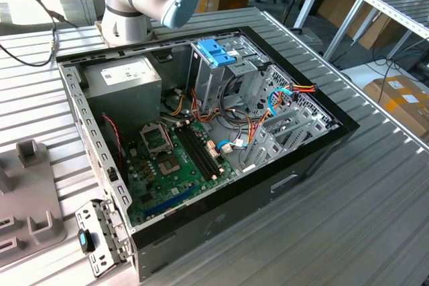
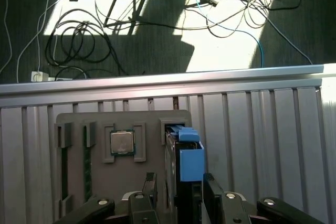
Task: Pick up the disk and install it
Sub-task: 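Pick up the disk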
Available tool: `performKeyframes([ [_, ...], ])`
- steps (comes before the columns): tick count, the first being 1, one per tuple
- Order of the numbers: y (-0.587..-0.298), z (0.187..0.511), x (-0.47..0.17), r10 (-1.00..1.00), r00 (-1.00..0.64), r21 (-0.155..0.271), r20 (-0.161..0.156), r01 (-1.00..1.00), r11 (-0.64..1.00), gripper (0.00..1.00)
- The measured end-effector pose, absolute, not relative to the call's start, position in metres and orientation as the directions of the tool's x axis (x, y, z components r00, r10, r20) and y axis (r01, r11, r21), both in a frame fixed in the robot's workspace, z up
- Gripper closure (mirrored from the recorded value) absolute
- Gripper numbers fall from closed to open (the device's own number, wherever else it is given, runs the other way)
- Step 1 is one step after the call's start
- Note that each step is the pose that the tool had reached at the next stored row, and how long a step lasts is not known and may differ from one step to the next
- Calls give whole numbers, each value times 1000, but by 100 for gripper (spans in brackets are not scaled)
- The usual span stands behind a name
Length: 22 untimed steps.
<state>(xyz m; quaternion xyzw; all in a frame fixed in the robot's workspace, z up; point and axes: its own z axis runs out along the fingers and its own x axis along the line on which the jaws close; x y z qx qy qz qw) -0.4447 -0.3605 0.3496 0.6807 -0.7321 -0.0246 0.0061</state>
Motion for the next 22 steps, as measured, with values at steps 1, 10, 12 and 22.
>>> performKeyframes([
  [1,-360,349,-445,-997,-73,44,-24,-996,72,52],
  [10,-360,346,-445,-997,-73,44,-24,-996,72,52],
  [12,-360,346,-445,-997,-73,44,-24,-996,72,52],
  [22,-360,343,-445,-997,-73,44,-24,-996,72,52],
])
